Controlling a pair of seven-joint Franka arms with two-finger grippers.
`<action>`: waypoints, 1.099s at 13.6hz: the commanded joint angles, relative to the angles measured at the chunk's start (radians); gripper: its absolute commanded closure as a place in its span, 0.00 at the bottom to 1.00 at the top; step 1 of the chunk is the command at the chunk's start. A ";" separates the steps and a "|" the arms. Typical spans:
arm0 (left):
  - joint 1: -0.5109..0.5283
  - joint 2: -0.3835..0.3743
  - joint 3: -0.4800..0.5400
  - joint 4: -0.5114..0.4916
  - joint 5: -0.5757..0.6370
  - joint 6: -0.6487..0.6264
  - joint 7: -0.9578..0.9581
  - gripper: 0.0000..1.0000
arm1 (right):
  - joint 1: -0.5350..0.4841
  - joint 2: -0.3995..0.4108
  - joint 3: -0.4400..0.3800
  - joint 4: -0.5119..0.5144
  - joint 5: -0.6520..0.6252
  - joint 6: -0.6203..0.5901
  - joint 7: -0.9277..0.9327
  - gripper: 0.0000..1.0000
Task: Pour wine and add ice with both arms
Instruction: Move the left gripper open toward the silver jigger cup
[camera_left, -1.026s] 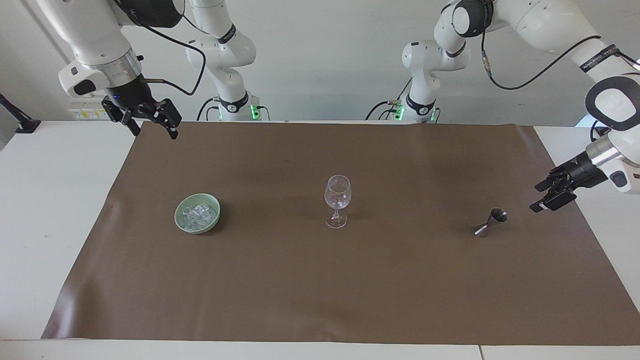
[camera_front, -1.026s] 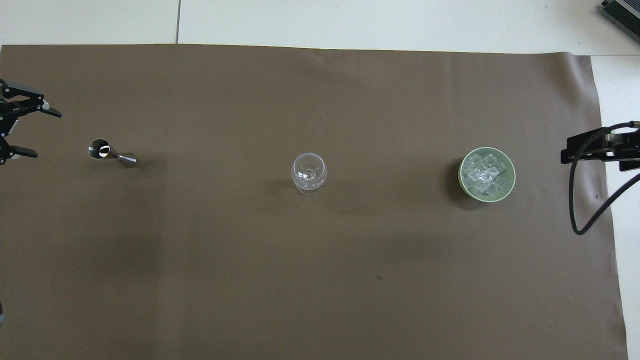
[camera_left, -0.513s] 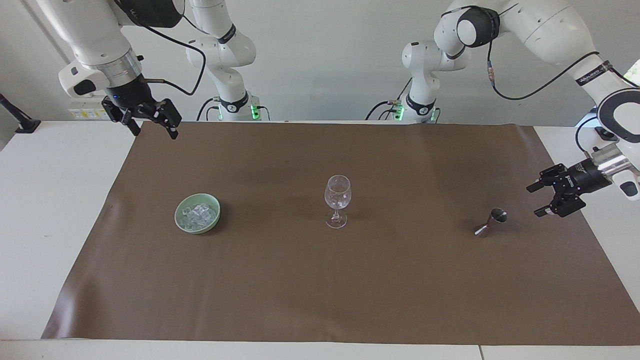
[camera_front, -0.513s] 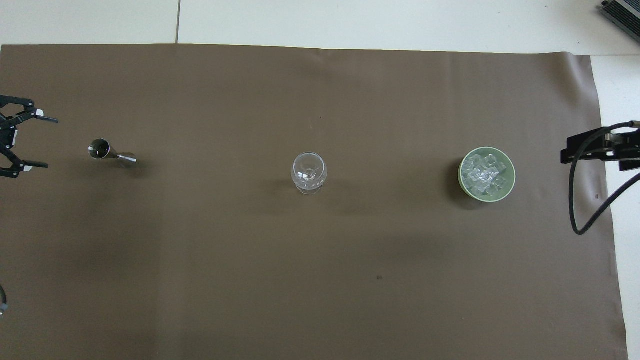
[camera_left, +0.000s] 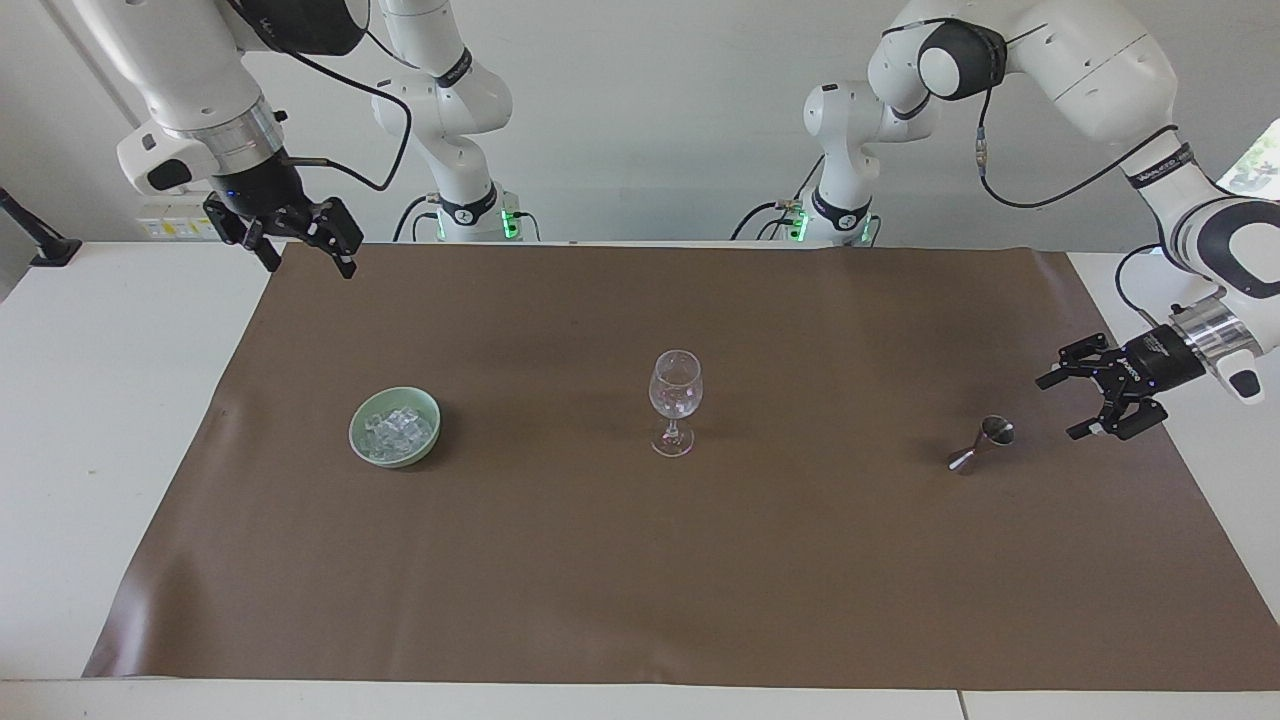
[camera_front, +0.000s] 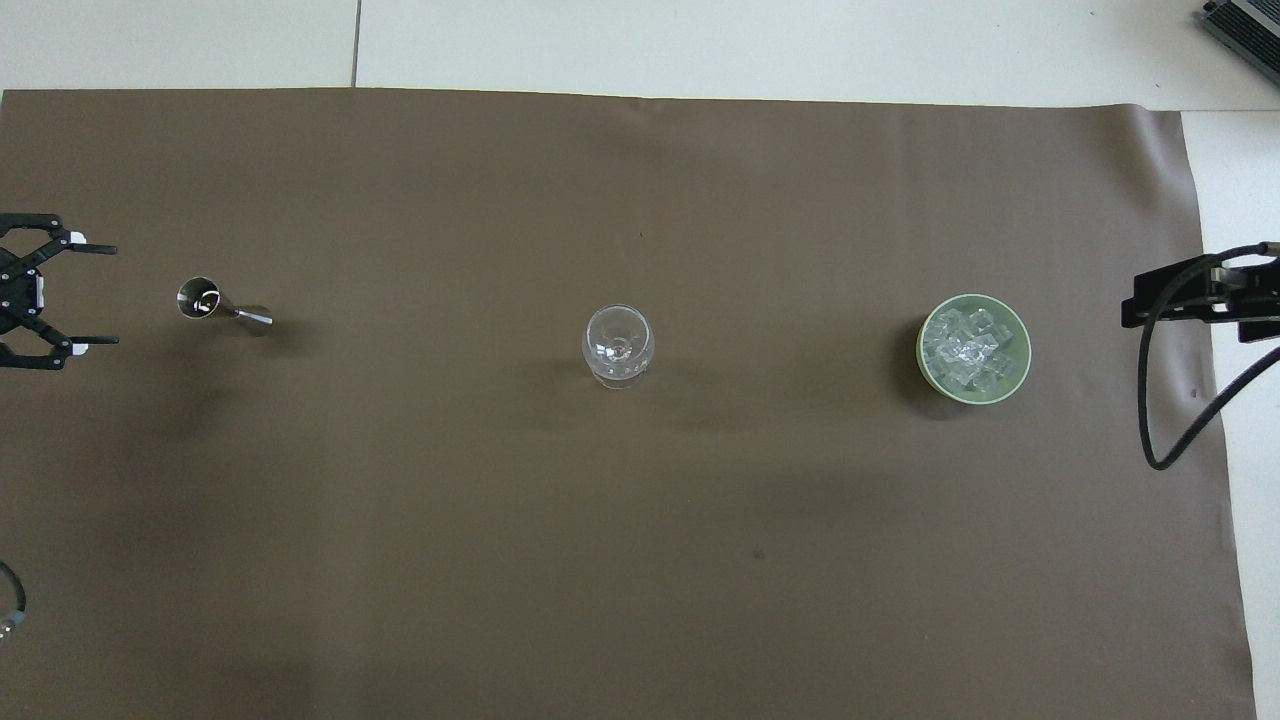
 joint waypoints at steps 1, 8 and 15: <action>-0.005 0.032 0.036 -0.016 -0.081 -0.012 -0.044 0.00 | -0.008 -0.017 0.002 -0.015 0.005 -0.006 -0.018 0.00; 0.023 0.090 0.072 -0.088 -0.256 -0.061 -0.089 0.00 | -0.008 -0.017 0.002 -0.015 0.005 -0.006 -0.018 0.00; 0.035 0.204 0.064 -0.119 -0.429 -0.168 -0.087 0.00 | -0.008 -0.017 0.002 -0.015 0.005 -0.006 -0.018 0.00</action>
